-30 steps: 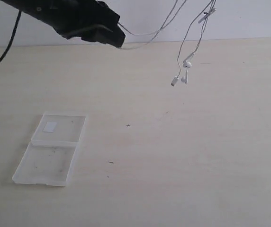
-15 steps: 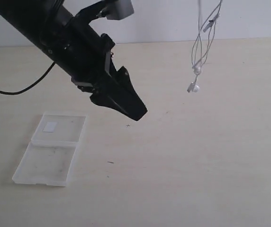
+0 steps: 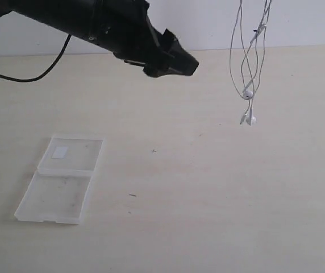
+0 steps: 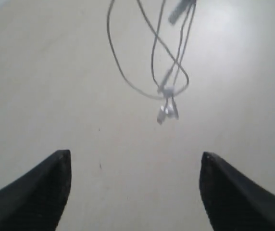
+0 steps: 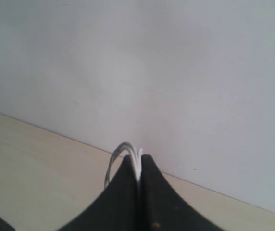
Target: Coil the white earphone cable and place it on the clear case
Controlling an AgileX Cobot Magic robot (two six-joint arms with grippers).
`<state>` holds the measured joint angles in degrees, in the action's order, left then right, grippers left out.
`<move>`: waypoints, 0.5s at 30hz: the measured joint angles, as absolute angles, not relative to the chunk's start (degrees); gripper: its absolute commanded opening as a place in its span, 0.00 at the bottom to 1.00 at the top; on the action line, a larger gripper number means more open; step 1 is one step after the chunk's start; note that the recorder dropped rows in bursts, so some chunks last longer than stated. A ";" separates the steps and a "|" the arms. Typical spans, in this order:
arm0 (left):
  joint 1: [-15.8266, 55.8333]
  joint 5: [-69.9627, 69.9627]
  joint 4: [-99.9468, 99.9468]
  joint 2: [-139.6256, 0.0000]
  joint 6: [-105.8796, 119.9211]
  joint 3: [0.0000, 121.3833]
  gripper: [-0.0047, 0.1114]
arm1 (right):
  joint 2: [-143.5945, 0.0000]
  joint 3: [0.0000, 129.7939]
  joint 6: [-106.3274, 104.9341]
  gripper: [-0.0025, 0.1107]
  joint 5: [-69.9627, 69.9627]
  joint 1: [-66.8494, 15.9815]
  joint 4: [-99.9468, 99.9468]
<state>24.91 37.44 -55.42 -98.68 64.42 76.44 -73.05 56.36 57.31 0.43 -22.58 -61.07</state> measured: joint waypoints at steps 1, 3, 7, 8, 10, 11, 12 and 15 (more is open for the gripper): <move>24.91 36.25 -58.82 -98.68 67.28 76.44 0.65 | -73.05 56.36 57.31 0.02 0.43 -22.58 -60.41; 24.91 34.72 -66.85 -98.68 73.73 76.44 0.65 | -73.05 56.36 57.31 0.02 0.43 -22.58 -59.18; 24.91 34.35 -82.25 -98.68 86.88 76.44 0.65 | -73.05 56.36 57.31 0.02 0.43 -22.58 -56.10; 24.91 34.60 -85.30 -98.71 89.91 76.44 0.65 | -73.05 56.36 57.31 0.02 0.43 -22.58 -55.12; 24.91 36.78 -91.15 -99.07 97.00 76.44 0.66 | -73.05 56.36 57.31 0.02 0.00 -22.58 -52.48; 24.91 38.42 -93.43 -99.62 100.34 76.44 0.66 | -73.05 56.36 57.31 0.02 0.00 -22.58 -51.03; 24.95 38.95 -94.36 -100.09 101.95 76.44 0.66 | -73.05 56.36 57.31 0.02 0.00 -22.58 -50.21; 24.95 39.78 -97.54 -103.53 108.57 76.44 0.66 | -73.05 56.36 57.31 0.02 0.00 -22.58 -46.83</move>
<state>24.95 39.78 -97.54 -103.53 108.57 76.44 -73.05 56.36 57.31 0.00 -22.58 -46.83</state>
